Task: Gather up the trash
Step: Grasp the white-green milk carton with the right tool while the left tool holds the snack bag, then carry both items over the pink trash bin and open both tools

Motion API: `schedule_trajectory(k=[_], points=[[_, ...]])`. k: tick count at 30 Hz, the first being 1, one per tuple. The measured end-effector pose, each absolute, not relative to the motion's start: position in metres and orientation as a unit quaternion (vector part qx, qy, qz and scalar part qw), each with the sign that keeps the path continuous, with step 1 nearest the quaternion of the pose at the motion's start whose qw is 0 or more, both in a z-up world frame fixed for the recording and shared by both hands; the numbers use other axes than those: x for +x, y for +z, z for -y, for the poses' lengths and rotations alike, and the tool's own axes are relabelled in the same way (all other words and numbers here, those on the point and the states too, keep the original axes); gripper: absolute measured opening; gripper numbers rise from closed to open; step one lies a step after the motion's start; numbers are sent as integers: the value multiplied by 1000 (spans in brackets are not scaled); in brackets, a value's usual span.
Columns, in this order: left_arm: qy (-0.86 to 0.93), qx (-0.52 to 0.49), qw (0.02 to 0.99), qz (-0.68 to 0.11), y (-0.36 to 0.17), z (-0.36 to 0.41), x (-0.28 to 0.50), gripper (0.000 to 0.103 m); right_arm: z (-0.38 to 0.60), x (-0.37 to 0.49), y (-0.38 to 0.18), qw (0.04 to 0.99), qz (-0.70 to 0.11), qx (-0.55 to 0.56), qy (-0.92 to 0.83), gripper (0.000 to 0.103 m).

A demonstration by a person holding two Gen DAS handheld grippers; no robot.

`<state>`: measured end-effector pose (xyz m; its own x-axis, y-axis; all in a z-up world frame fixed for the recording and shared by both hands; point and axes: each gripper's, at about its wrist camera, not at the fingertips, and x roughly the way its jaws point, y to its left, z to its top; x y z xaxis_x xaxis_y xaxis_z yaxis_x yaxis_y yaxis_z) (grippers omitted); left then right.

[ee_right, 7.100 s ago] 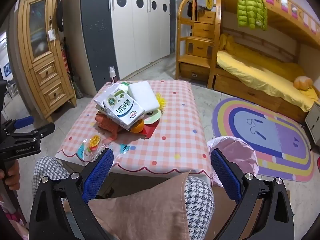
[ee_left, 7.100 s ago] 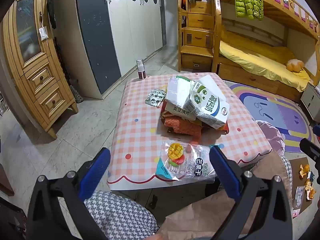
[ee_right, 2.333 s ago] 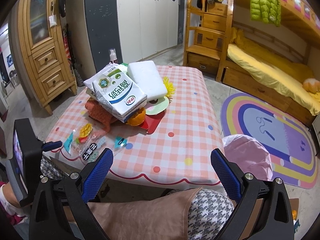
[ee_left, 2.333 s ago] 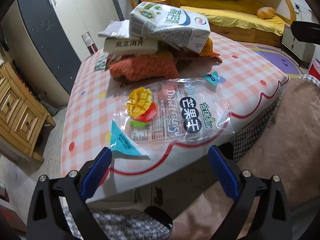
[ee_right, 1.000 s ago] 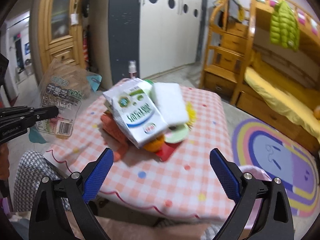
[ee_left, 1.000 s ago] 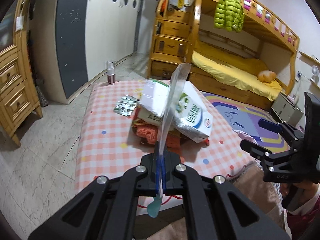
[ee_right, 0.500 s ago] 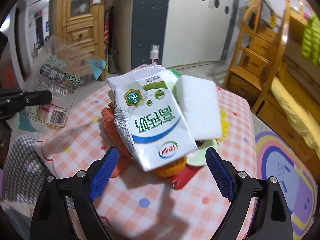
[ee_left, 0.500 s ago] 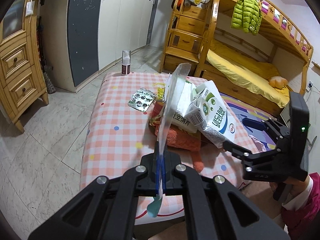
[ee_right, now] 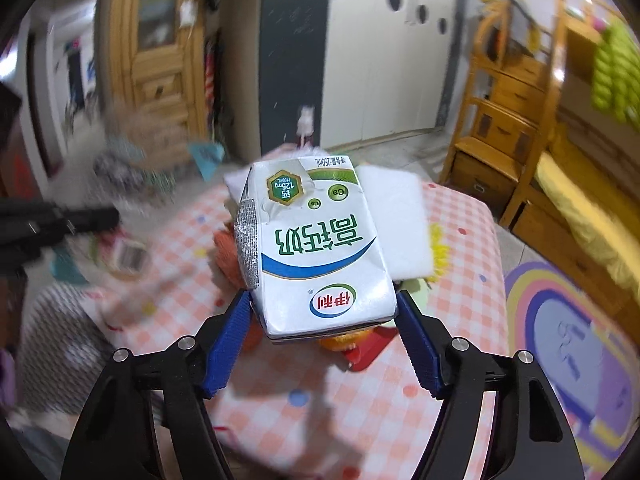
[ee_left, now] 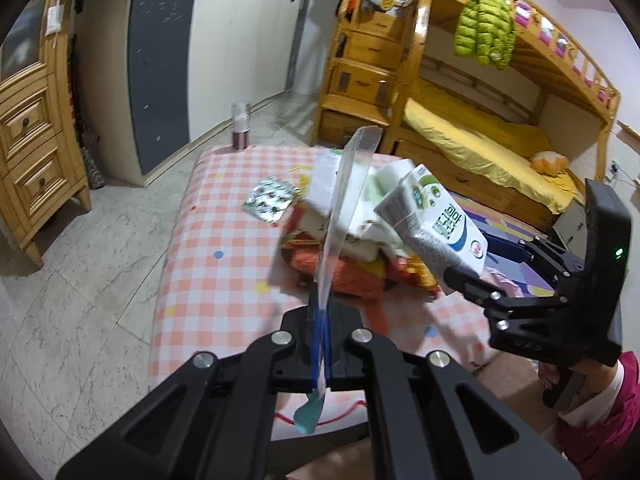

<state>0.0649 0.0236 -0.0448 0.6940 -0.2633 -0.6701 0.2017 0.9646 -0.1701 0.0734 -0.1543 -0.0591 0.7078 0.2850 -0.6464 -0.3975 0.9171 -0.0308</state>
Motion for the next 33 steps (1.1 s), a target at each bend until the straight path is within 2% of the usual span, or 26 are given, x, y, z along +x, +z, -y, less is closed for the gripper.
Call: schedule_trajectory(k=[6, 13, 23, 33], points=[[-195, -35, 908, -369, -38, 26, 55, 0, 191, 33, -37, 937, -319, -28, 141, 71], [-281, -15, 886, -368, -40, 109, 62, 0, 268, 7, -36, 946, -321, 30, 31, 71], [-366, 59, 849, -377, -62, 232, 85, 0, 370, -26, -73, 927, -346, 93, -113, 71], [-411, 99, 820, -386, -85, 326, 122, 0, 434, -11, -118, 896, -384, 134, -180, 72]])
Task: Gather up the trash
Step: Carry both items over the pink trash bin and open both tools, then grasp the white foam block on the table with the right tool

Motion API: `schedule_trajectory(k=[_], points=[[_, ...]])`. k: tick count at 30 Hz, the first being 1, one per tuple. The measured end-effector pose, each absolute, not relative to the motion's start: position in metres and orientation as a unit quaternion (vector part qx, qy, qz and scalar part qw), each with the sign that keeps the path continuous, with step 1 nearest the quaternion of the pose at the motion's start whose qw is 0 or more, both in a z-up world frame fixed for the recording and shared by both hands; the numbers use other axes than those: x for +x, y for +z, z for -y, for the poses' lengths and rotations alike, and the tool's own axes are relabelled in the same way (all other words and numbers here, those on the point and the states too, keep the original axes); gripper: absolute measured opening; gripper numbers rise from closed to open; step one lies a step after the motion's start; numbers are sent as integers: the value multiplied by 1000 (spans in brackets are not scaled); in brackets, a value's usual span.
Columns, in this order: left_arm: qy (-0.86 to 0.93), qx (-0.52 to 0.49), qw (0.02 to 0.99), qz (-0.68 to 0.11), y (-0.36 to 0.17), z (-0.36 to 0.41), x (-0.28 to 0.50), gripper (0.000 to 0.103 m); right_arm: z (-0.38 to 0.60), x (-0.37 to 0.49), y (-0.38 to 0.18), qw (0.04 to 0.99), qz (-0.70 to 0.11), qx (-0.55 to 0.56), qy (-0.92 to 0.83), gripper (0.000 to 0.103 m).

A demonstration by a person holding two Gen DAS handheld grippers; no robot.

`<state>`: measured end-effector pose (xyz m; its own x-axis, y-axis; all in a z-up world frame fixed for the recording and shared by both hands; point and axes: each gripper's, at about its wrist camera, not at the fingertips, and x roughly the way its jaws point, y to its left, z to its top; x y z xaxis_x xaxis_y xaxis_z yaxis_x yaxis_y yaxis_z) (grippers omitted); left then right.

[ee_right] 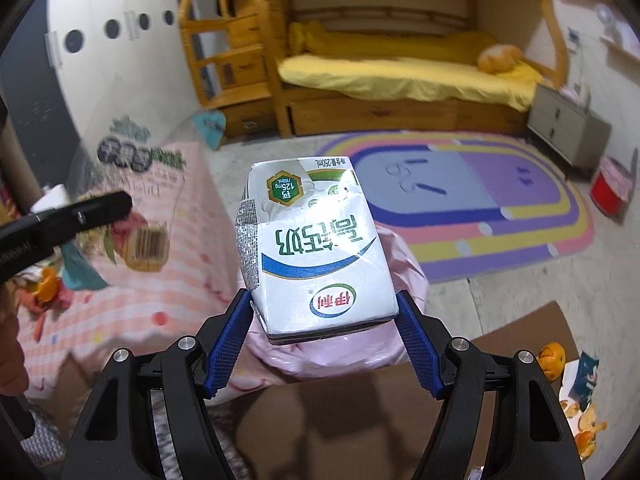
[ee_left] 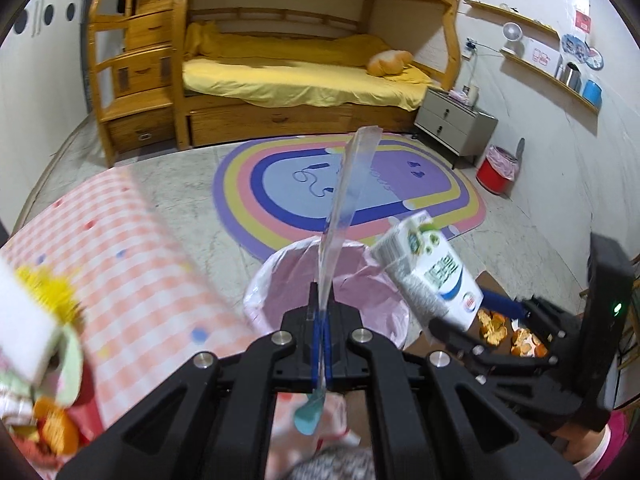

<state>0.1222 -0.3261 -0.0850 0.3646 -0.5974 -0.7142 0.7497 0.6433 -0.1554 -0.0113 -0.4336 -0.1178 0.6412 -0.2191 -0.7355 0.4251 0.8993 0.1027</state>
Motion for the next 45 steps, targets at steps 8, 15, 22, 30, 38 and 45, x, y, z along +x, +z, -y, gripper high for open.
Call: schedule_trajectory(k=[8, 15, 22, 30, 38, 45], points=[[-428, 105, 806, -395, -98, 362, 143, 26, 459, 13, -149, 882, -402, 149, -197, 74], [-404, 98, 820, -394, -96, 337, 142, 41, 462, 11, -159, 873, -410, 165, -209, 75], [-354, 90, 845, -391, -84, 288, 137, 41, 453, -14, -119, 890, -358, 196, -202, 75], [-307, 78, 868, -383, -67, 219, 114, 41, 394, -18, -54, 926, -312, 166, -133, 75], [-239, 58, 891, -383, -64, 132, 93, 47, 311, 7, -37, 938, -330, 96, -34, 62], [-153, 30, 909, -387, -60, 60, 92, 50, 255, 41, -41, 937, -343, 51, 52, 54]])
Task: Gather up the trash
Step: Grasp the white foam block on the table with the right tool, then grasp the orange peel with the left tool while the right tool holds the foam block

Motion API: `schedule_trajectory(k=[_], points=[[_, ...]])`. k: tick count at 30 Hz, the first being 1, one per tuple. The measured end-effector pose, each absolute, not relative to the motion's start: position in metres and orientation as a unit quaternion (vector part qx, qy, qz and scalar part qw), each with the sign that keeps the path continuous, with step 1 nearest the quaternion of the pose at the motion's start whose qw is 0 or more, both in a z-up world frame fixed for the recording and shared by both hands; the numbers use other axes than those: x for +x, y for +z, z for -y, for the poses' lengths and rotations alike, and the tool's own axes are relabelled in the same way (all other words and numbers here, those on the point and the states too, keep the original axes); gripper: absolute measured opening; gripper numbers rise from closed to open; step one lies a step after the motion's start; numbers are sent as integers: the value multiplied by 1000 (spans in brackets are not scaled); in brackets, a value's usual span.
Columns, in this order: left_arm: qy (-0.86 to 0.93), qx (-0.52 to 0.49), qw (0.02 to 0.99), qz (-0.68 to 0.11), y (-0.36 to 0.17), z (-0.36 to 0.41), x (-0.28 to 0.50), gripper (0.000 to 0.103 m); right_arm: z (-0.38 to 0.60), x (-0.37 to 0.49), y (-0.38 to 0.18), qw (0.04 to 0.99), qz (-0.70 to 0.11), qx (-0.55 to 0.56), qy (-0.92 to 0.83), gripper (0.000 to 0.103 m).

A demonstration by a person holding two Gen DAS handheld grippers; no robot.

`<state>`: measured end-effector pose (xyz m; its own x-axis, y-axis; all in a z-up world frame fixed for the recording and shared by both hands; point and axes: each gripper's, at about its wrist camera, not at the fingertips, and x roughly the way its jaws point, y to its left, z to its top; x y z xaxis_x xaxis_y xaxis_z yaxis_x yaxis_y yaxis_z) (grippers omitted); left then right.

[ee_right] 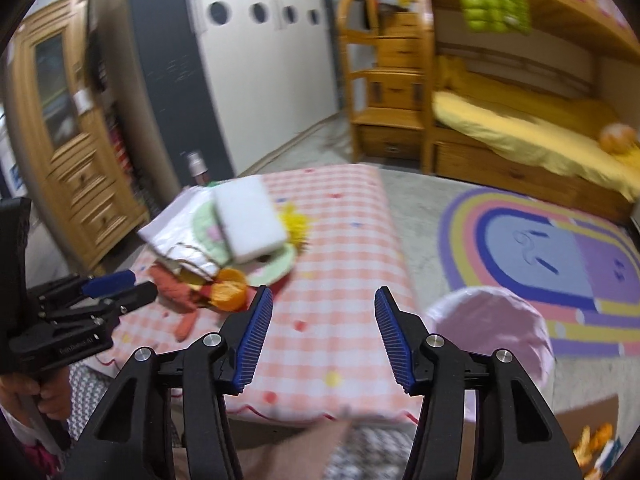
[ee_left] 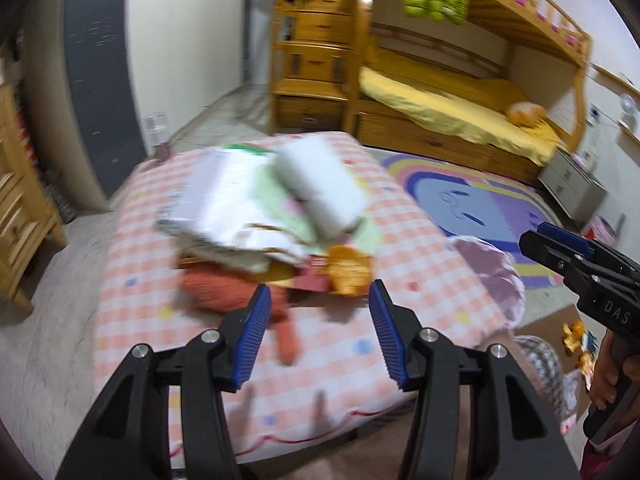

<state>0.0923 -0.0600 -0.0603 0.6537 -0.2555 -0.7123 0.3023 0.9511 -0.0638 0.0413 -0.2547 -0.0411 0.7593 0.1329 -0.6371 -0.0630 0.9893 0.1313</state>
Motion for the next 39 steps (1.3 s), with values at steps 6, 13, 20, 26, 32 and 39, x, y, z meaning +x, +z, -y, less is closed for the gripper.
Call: schedule_trajectory(k=[6, 13, 20, 26, 32, 39], points=[[-99, 12, 919, -382, -58, 24, 104, 70, 221, 81, -50, 928, -355, 22, 109, 81], [-63, -1, 917, -394, -69, -4, 128, 71, 204, 137, -74, 916, -374, 17, 146, 85], [-48, -7, 914, -402, -76, -19, 146, 71, 192, 181, -97, 901, -396, 26, 176, 87], [-50, -3, 914, -402, -76, -16, 147, 71, 185, 195, -106, 894, -406, 15, 190, 75], [-54, 4, 915, -401, -74, -11, 142, 71, 176, 163, -85, 912, -374, -28, 167, 61], [-94, 22, 917, -387, -69, 15, 124, 71, 203, 123, -38, 934, -337, -7, 116, 61]])
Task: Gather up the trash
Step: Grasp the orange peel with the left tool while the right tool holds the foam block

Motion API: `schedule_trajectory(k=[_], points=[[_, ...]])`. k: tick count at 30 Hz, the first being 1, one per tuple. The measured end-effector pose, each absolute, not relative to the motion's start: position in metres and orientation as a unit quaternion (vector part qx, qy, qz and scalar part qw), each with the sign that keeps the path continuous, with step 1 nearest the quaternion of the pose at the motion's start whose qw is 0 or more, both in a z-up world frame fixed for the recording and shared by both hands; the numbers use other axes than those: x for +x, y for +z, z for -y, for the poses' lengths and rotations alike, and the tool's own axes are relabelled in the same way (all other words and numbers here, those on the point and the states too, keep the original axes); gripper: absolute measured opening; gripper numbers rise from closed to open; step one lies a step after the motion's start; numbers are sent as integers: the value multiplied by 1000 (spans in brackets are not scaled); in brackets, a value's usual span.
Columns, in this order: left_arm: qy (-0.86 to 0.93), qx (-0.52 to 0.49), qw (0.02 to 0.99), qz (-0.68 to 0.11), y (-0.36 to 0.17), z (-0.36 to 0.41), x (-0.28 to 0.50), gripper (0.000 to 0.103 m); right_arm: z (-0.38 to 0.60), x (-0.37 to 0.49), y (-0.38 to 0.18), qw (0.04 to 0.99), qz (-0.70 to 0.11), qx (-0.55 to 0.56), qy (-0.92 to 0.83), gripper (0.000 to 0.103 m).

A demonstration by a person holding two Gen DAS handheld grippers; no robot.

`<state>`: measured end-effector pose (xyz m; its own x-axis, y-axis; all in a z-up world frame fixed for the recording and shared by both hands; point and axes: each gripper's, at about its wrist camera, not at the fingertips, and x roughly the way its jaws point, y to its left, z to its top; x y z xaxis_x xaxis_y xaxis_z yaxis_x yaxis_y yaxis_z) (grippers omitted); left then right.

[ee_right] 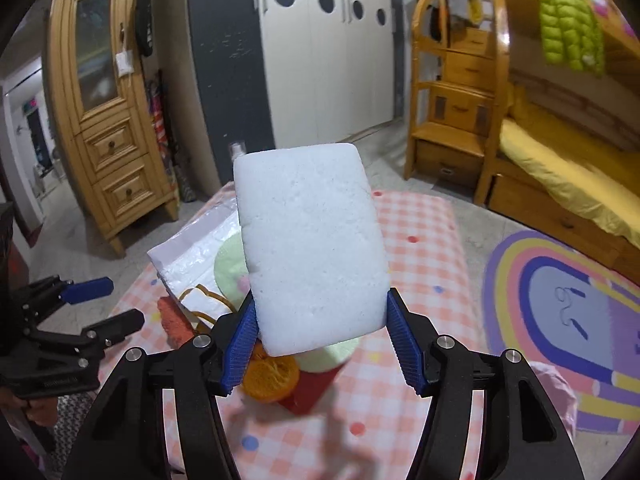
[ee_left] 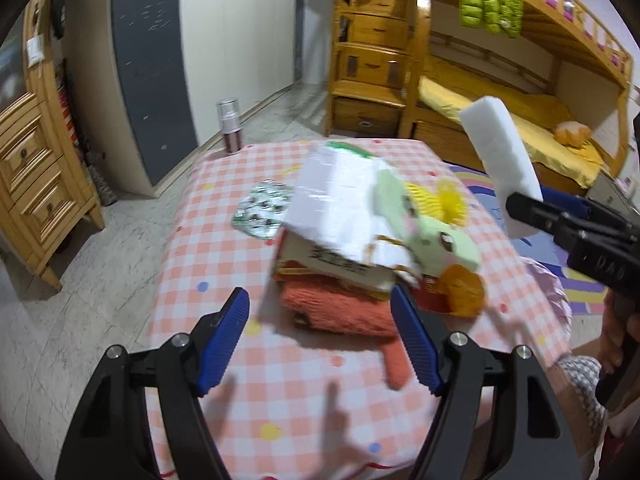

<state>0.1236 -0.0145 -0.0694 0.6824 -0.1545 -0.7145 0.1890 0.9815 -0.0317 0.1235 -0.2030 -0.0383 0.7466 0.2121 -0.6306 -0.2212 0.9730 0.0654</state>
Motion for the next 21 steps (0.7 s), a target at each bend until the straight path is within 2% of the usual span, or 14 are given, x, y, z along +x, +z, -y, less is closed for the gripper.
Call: schedule_trajectory(k=[6, 8, 16, 21], points=[[-160, 38, 907, -387, -76, 53, 108, 71, 238, 87, -32, 939, -338, 11, 59, 63], [-178, 42, 902, -390, -83, 67, 108, 68, 249, 74, -33, 941, -336, 10, 41, 64], [-191, 47, 881, -431, -116, 109, 131, 67, 275, 52, -41, 941, -335, 42, 10, 65], [-188, 37, 875, -445, -124, 120, 145, 58, 282, 48, -48, 939, -340, 58, 8, 66]])
